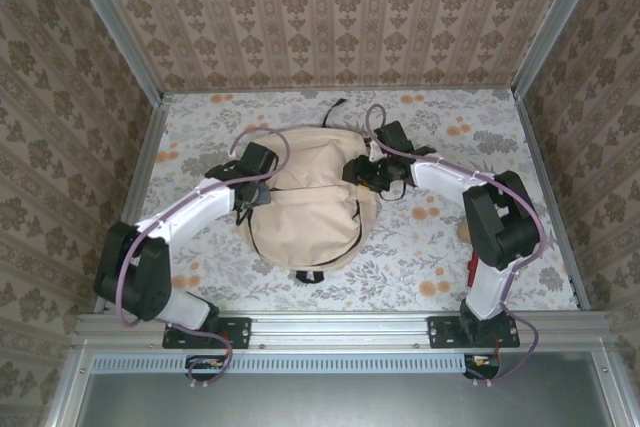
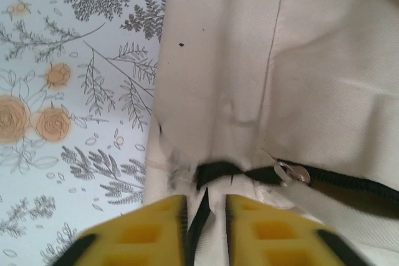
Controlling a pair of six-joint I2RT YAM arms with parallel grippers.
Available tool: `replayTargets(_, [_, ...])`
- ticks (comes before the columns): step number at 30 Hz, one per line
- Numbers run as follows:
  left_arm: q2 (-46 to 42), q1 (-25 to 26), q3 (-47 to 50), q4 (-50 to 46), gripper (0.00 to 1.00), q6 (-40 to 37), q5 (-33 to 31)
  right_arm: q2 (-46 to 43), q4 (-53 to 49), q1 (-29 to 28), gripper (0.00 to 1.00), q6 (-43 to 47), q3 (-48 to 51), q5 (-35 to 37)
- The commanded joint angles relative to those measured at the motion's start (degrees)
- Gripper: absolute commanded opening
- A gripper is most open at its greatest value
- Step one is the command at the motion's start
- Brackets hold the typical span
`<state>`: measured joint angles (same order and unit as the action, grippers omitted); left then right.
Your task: Pack books, pencil case, and school supplies into a backpack
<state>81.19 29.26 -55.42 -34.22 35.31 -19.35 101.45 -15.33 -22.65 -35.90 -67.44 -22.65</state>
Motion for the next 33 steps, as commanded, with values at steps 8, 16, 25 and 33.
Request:
replayTargets(8, [-12.7,-2.7,2.1,1.1,0.75,-4.0,9.2,-21.1,-22.5,8.9,1.00,3.8,7.2,33.1])
replayTargets(16, [-17.0,-5.8,3.8,2.0,0.90,-6.7,11.6,-26.5,-24.7,19.5,1.00,-0.1,17.7,40.0])
replayTargets(25, [-18.6,-7.8,5.9,3.3,0.99,-6.8,12.7,-23.6,-21.3,24.9,1.00,-4.5,22.1,41.1])
replayTargets(33, [-17.8,-8.4,6.3,4.2,1.00,-6.5,14.2,-16.9,-17.6,26.8,0.88,-1.9,21.6,33.6])
